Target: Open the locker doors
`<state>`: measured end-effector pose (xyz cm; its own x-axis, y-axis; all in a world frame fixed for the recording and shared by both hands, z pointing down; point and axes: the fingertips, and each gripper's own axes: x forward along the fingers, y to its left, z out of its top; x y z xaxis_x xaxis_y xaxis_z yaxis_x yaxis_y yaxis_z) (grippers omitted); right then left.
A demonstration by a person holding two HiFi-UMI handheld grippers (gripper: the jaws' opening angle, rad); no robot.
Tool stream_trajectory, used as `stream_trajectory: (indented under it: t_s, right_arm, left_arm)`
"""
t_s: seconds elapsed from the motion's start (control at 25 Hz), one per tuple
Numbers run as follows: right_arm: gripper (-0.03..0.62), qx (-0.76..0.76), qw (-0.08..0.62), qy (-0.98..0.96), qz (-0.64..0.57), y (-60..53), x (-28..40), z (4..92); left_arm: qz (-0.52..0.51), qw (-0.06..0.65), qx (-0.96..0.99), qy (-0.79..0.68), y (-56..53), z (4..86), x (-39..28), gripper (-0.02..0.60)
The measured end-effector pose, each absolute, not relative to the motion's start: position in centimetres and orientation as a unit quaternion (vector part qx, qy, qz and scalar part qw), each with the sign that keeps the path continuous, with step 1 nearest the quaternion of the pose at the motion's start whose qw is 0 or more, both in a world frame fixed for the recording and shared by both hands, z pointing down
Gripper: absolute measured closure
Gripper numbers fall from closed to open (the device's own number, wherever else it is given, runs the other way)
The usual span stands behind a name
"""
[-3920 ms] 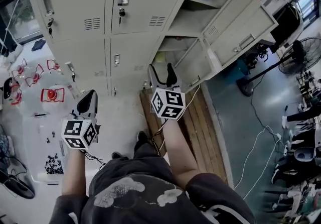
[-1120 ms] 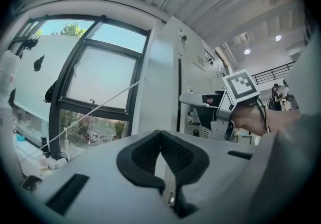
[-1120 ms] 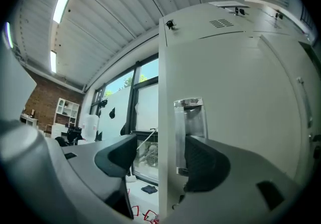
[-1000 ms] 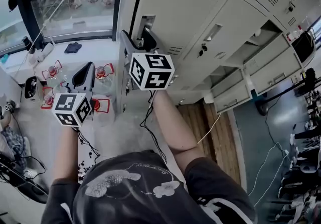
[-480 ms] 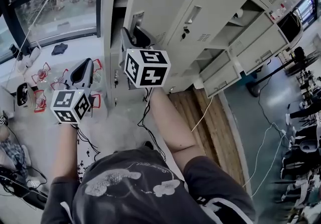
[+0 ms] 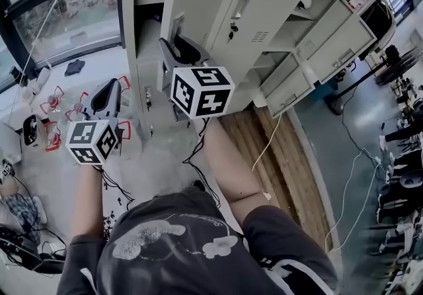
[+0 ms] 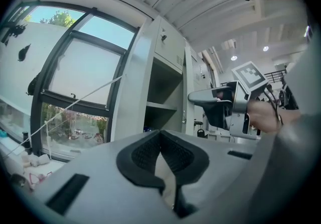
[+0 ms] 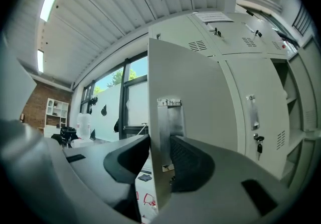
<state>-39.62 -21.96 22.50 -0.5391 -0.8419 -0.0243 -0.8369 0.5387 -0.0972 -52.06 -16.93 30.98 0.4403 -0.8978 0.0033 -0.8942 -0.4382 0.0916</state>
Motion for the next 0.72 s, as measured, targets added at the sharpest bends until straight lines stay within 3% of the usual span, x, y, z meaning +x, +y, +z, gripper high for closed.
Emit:
stream_trajectory:
  t_s: [0.44,0.72]
  right_arm:
    - [0.425,-0.496,0.037,0.867,-0.015,-18.6,-34.4,22.4]
    - [0.448,-0.521,0.046,0.852,-0.002,-16.5,-30.4,22.4]
  left_arm:
    - [-0.017,0.042,0.865,-0.499,-16.1,31.3,-48.4,0.572]
    - [-0.016,0.043,0.885,-0.463,-15.7,31.4,-44.5,0.572]
